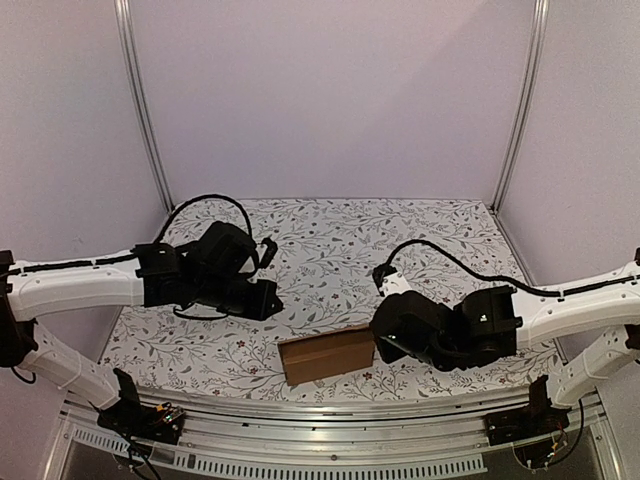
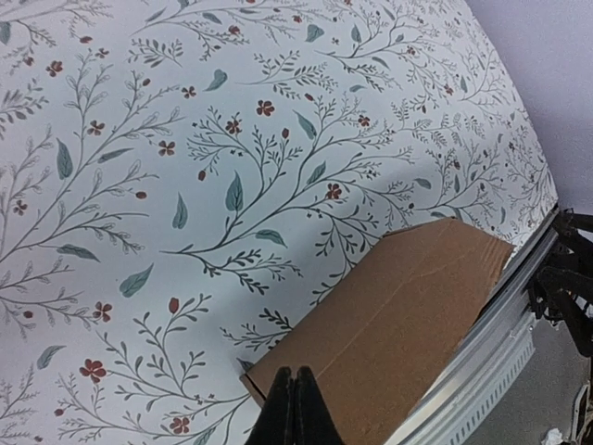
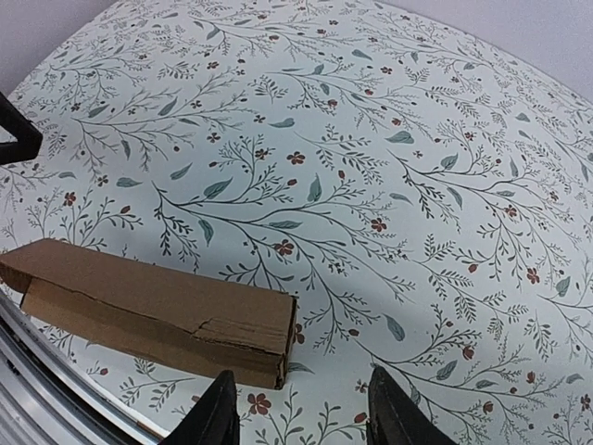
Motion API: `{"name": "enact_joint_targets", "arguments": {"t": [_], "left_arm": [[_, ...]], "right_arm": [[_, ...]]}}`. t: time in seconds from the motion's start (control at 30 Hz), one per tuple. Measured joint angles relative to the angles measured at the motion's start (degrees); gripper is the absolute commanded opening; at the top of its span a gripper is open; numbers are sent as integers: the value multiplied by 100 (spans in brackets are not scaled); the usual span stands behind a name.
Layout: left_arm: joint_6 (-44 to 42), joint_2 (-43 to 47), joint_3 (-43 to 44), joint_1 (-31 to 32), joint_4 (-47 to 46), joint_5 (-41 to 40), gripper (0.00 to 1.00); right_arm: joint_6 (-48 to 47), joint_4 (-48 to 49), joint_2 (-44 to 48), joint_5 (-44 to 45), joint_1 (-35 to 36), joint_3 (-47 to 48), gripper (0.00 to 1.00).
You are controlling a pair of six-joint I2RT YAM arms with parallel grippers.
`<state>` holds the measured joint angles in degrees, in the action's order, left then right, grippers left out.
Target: Fold the paper box
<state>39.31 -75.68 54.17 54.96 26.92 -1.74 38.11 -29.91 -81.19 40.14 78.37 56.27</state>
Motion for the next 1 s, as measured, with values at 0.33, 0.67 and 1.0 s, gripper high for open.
{"name": "enact_joint_targets", "arguments": {"t": [0.33, 0.67, 1.0], "left_arm": [[33, -122, -2, 68, -109, 313, 0], [149, 90, -435, 92, -164, 328, 0], [293, 315, -761, 92, -179, 275, 0]], "right_arm": [[-560, 699, 256, -337, 0, 197, 0], [-1165, 2041, -595, -101, 39, 382, 0], [-1491, 2538, -1268, -133, 39, 680, 0]]}}
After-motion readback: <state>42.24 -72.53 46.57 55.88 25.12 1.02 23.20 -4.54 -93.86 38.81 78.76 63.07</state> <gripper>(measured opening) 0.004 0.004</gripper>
